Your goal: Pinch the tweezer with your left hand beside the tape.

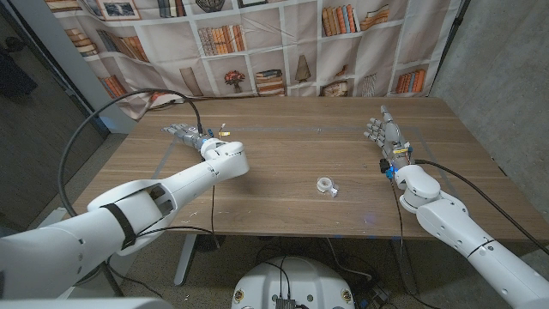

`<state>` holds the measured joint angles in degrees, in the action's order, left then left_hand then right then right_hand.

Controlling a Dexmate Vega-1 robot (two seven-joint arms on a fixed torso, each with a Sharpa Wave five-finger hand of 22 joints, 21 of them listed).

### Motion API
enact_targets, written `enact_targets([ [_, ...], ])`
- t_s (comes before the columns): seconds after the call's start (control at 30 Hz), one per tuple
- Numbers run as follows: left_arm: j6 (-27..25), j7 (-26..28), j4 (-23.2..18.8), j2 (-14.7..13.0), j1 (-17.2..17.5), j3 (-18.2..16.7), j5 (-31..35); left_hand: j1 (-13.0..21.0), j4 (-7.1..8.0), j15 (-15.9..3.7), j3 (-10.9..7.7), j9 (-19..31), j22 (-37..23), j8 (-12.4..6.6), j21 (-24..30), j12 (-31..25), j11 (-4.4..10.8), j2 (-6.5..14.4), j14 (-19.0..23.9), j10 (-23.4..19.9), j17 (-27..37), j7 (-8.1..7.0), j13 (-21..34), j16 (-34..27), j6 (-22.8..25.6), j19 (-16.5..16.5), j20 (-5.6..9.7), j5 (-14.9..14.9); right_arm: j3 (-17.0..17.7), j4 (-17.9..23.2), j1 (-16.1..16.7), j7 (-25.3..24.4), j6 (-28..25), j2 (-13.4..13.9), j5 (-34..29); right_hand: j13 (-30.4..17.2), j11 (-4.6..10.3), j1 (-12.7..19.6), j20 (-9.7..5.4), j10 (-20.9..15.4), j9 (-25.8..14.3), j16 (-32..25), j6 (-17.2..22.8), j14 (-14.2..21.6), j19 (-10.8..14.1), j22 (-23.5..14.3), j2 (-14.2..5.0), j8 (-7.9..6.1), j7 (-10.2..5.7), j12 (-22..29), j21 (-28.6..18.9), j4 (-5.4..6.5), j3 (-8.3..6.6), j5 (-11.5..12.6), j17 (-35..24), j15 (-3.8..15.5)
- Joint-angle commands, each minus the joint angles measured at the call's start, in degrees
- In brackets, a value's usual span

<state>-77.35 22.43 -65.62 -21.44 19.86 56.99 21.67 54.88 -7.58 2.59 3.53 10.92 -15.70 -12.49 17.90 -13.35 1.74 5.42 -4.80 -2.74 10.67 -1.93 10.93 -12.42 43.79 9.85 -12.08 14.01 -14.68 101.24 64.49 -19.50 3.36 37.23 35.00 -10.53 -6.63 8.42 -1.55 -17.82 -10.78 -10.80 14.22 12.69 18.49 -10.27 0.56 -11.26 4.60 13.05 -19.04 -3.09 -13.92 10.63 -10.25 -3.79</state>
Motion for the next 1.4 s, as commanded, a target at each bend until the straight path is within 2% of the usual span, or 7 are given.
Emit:
enact_targets([
  [0.03, 1.8, 3.41, 5.08, 2.19, -0.6, 0.33, -3.23, 0.55, 0.13, -0.22, 0.04, 0.14, -0.08, 0.19, 0.6, -0.44, -0.05, -0.23, 0.86, -1.01, 0.11, 0.04, -0.01, -0.35, -0.2, 4.96, -0.07, 0.55, -0.12, 0.26, -0.13, -0.31, -0.88, 0.21, -0.02, -0.31, 0.17, 0.16, 0.03, -0.6, -0.09, 0.12, 0.42, 0.41, 0.29, -0.11, -0.62, 0.02, -0.16, -0.02, 0.39, -0.29, -0.14, -0.05, -0.28, 0.07],
  [0.37, 3.26, 4.47, 11.59, 5.22, -2.33, 2.06, -4.49, 2.04, -0.16, -1.4, -0.58, 0.13, 0.52, -1.1, 1.03, -0.93, 1.14, 0.38, 3.25, -3.93, 0.18, -0.33, -0.02, -0.45, 4.02, 3.6, -0.09, 0.77, 0.07, 0.21, 0.34, -0.38, -0.62, 0.24, 0.08, -0.32, 0.15, 0.13, 0.04, -0.62, -0.1, 0.14, 0.38, 0.43, 0.35, -0.11, -0.65, 0.04, -0.21, -0.05, 0.5, -0.31, -0.1, -0.05, -0.28, 0.0],
  [0.67, 5.02, 7.12, 12.95, 6.23, -1.62, 0.3, -5.64, 5.92, -0.83, -3.45, -2.48, -0.11, 1.86, -2.77, 2.06, -1.31, 3.42, 1.8, 7.53, -8.8, 0.11, -0.57, -0.1, -0.51, 11.75, 0.13, -0.08, 0.32, 0.14, 0.35, 0.46, -0.3, -0.65, 0.47, 0.0, -0.32, 0.08, 0.1, 0.05, -0.65, -0.1, 0.16, 0.37, 0.42, 0.36, -0.11, -0.65, 0.04, -0.2, -0.06, 0.59, -0.33, -0.07, -0.05, -0.28, -0.05],
  [1.03, 7.23, 11.17, 17.28, 9.01, -1.68, -1.4, -6.48, 8.41, -0.79, -5.13, -4.11, -0.27, 3.22, -3.45, 2.64, -1.58, 5.18, 3.03, 11.17, -13.06, 0.09, -0.85, -0.16, -0.68, 16.98, -2.78, -0.08, -0.55, 0.51, 1.23, 0.64, -0.39, -1.15, 1.0, 0.13, -0.32, 0.11, 0.08, 0.12, -0.68, -0.1, 0.15, 0.4, 0.52, 0.4, -0.12, -0.66, 0.03, -0.25, -0.09, 0.74, -0.38, -0.02, -0.05, -0.28, -0.07],
  [1.17, 8.67, 14.4, 19.39, 10.54, -1.45, -3.03, -6.92, 9.87, -0.83, -6.3, -5.13, -0.32, 3.96, -3.91, 3.05, -1.55, 7.0, 3.35, 13.47, -15.37, 0.0, -1.21, -0.22, -0.79, 20.14, -4.92, 0.02, -1.19, 0.59, 1.36, 0.65, -0.3, -1.21, 1.14, 0.16, -0.32, 0.17, 0.08, 0.16, -0.66, -0.1, 0.15, 0.39, 0.53, 0.41, -0.12, -0.67, 0.04, -0.21, -0.11, 0.79, -0.39, -0.01, -0.05, -0.28, -0.07],
  [1.27, 9.24, 16.99, 20.44, 11.53, -1.24, -4.25, -7.18, 10.7, -0.68, -6.61, -5.97, -0.36, 4.35, -4.35, 3.31, -1.53, 7.36, 3.96, 15.03, -16.85, 0.03, -1.09, -0.24, -0.93, 22.58, -6.34, 0.02, -1.58, 0.62, 1.42, 0.65, -0.11, -1.26, 1.3, 0.18, -0.32, 0.16, 0.07, 0.16, -0.68, -0.1, 0.16, 0.35, 0.52, 0.4, -0.12, -0.68, 0.05, -0.2, -0.11, 0.83, -0.4, 0.0, -0.05, -0.28, -0.09],
  [1.4, 8.79, 18.31, 18.76, 11.25, -0.71, -5.04, -7.37, 11.06, -0.45, -7.29, -6.51, -0.45, 4.59, -4.27, 3.63, -1.61, 7.4, 3.98, 16.59, -18.56, 0.0, -0.81, -0.25, -1.05, 23.74, -7.86, -0.07, -2.06, 0.74, 1.32, 0.79, 0.03, -1.0, 1.26, 0.32, -0.32, 0.23, 0.05, 0.2, -0.69, -0.1, 0.17, 0.36, 0.53, 0.39, -0.12, -0.69, 0.05, -0.23, -0.12, 0.89, -0.41, 0.02, -0.05, -0.29, -0.08],
])
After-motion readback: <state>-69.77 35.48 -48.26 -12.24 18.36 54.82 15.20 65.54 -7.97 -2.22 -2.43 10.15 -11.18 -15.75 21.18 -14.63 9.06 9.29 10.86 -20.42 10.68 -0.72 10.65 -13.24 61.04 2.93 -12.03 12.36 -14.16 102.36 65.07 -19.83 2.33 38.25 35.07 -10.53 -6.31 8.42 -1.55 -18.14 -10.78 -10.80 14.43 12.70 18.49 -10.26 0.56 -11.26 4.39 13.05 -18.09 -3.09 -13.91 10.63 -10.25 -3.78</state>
